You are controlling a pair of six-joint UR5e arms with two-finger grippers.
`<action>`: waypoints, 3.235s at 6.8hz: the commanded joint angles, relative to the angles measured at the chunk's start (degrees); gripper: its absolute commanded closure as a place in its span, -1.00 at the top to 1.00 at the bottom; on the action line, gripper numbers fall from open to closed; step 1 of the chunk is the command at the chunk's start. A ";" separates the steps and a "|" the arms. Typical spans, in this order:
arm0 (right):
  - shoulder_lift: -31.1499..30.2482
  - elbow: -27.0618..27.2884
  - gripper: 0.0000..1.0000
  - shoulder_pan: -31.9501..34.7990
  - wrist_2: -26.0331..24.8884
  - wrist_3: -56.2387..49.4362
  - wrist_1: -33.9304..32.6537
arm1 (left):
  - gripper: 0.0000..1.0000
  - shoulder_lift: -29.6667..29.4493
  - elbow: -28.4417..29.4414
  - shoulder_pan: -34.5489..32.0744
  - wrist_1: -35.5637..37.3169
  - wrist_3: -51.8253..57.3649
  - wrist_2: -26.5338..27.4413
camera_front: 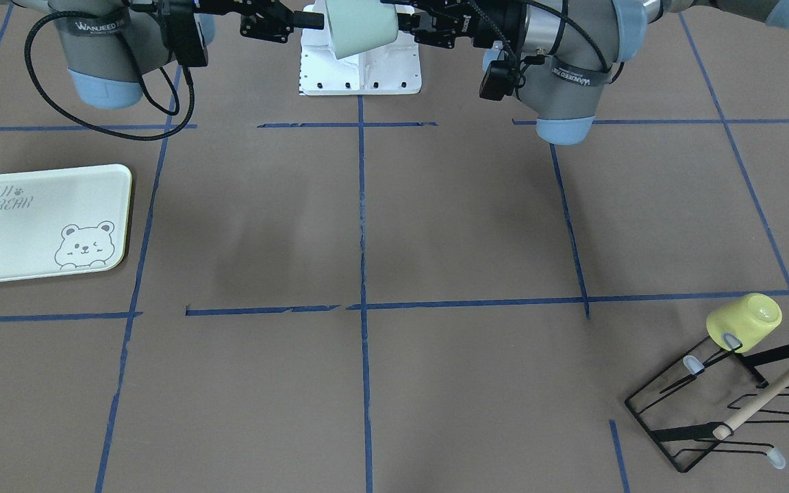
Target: Left arm grabs green cup and hands to right arm on tray
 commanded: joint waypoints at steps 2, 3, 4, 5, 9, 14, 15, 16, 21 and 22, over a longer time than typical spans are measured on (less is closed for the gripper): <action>0.03 -0.01 0.97 -1.05 0.15 -0.09 0.23 | -1.00 -0.81 -0.27 1.31 -0.04 -1.23 0.00; 0.03 0.08 0.94 -2.19 0.24 -0.09 0.32 | -1.00 -0.81 -0.36 1.22 -0.04 -1.23 0.00; 0.03 0.17 0.53 -2.46 0.33 -0.18 0.41 | -1.00 -0.81 -0.36 1.22 -0.04 -1.23 0.00; -0.15 -0.09 0.02 -2.64 0.33 -0.27 2.67 | -0.98 -0.64 -0.62 1.22 -0.04 -1.23 0.00; -0.85 -0.10 -1.00 -2.90 0.42 -0.45 4.01 | -0.52 -0.37 -1.15 1.22 -0.04 -1.23 0.00; -0.85 0.78 -1.00 -2.64 -0.20 -0.18 3.75 | 1.00 0.33 -1.42 -0.26 0.48 -0.35 0.09; -2.85 1.57 -1.00 -1.60 -2.29 -0.18 3.23 | 1.00 1.81 -1.24 -2.36 1.88 -0.35 0.18; -7.40 2.70 -1.00 0.68 -3.96 -0.53 1.57 | 1.00 2.61 -0.37 -5.43 4.85 0.35 0.18; -25.23 1.93 -1.00 23.01 13.86 -14.95 -25.84 | 1.00 6.11 -0.80 -16.76 37.60 22.27 -0.26; -32.51 2.10 -1.00 24.50 13.95 -26.17 -28.65 | 1.00 6.57 -0.89 -18.27 46.28 29.98 -0.35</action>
